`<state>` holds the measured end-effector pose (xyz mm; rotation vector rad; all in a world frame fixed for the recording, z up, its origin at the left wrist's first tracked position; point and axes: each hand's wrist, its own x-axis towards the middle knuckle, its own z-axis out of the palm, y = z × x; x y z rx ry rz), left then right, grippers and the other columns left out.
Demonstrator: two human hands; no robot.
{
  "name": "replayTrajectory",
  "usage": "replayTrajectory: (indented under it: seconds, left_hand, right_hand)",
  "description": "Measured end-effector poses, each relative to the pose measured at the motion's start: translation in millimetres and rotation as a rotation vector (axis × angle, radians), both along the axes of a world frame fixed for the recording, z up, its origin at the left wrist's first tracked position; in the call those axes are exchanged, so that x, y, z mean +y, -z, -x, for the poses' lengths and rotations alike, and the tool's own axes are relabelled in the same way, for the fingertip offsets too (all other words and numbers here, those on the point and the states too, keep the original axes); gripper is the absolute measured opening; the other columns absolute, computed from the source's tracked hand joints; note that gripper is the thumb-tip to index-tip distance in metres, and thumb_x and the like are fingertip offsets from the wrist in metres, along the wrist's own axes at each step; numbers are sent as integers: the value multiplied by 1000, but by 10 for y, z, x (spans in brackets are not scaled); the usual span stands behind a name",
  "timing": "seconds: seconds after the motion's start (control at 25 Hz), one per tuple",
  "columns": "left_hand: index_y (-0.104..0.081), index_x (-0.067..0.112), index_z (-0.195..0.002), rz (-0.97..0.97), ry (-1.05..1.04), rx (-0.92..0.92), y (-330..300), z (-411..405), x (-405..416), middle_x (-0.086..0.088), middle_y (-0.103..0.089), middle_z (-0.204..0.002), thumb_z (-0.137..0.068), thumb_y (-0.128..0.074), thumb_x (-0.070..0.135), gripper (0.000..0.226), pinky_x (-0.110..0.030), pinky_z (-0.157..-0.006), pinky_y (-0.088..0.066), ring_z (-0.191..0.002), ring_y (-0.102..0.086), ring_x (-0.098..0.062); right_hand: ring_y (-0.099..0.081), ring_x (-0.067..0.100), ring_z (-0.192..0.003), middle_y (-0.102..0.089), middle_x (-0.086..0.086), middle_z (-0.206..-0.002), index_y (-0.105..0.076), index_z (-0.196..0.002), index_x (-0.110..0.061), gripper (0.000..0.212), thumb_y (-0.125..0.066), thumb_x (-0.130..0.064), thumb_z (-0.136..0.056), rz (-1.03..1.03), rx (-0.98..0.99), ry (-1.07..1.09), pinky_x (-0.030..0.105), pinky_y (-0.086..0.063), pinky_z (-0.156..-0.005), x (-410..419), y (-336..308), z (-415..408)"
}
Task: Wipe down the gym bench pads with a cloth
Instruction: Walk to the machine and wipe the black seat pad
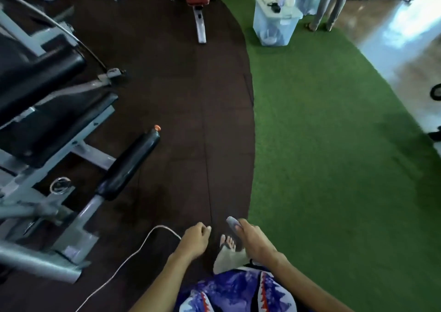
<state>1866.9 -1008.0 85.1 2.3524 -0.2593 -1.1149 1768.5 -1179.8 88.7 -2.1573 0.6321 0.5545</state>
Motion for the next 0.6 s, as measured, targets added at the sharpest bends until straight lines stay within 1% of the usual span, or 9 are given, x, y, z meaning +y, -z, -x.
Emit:
replayTrajectory:
  seconds: [0.04, 0.12, 0.2, 0.28, 0.36, 0.44, 0.52, 0.56, 0.6]
  left_hand:
    - [-60, 13, -95, -1, -28, -6, -63, -312, -193, -6, -66, -95, -101, -43, 38, 31, -34, -83, -46, -100, -63, -26]
    - [-61, 13, -96, 15, -87, -8, -131, -877, -528, -3, -67, -94, -101, -43, 39, 32, -34, -79, -45, -94, -63, -24]
    - [-62, 13, -97, 50, -116, 5, -140, -1424, -846, -2, -67, -93, -101, -43, 39, 32, -36, -82, -50, -90, -64, -22]
    - [-63, 14, -103, 46, -113, 13, -98, -2043, -1137, -6, -70, -108, -100, -41, 41, 35, -38, -91, -51, -101, -65, -23]
    - [-61, 13, -121, 13, -77, 10, -30, -2717, -1395, -11, -64, -128, -101, -37, 41, 41, -37, -97, -48, -115, -61, -26]
    - [-56, 10, -129, -3, -52, 22, 57, -3489, -1617, -15, -58, -136, -102, -38, 40, 45, -37, -101, -47, -119, -59, -27]
    - [-61, 12, -119, 11, -58, 48, -18, -4217, -1777, -11, -64, -127, -101, -40, 41, 41, -38, -100, -48, -112, -62, -24]
    - [-62, 12, -112, 17, -72, 46, -58, -4635, -1869, -10, -68, -119, -101, -40, 41, 39, -37, -97, -50, -107, -64, -23]
    - [-62, 11, -108, 22, -97, 36, -110, -5035, -1956, -9, -69, -114, -101, -40, 41, 38, -35, -93, -50, -104, -64, -24]
  right_hand:
    - [-66, 30, -85, -71, 12, -106, -51, -115, -9, 35, -32, -36, -106, 7, -13, -10, 38, -46, -68, -198, -23, -335]
    - [-69, 30, -90, -72, 11, -111, -51, -115, -14, 37, -30, -43, -105, 0, -18, -23, 47, -54, -76, -527, -44, -941]
    - [-70, 30, -91, -71, 11, -112, -51, -116, -17, 38, -28, -45, -104, 13, -12, -45, 51, -55, -79, -814, -23, -1547]
    - [-69, 30, -91, -71, 11, -112, -51, -116, -17, 38, -29, -46, -104, 43, -19, -70, 50, -54, -79, -1085, 27, -2229]
    - [-68, 32, -90, -70, 12, -111, -50, -117, -15, 34, -32, -41, -104, 54, -12, -86, 49, -54, -78, -1357, 89, -2934]
    - [-68, 31, -91, -70, 11, -112, -49, -117, -18, 28, -35, -37, -103, 71, -9, -108, 49, -54, -78, -1637, 161, -3684]
    - [-69, 26, -92, -70, 7, -114, -49, -115, -20, 28, -35, -42, -101, 59, -28, -124, 48, -55, -78, -1853, 169, -4327]
    - [-69, 24, -88, -70, 6, -111, -49, -113, -19, 35, -32, -48, -101, 61, -46, -114, 47, -55, -77, -1947, 90, -4698]
    - [-68, 23, -84, -70, 6, -107, -50, -112, -19, 48, -27, -59, -98, 59, -76, -94, 47, -54, -74, -2052, 86, -5058]
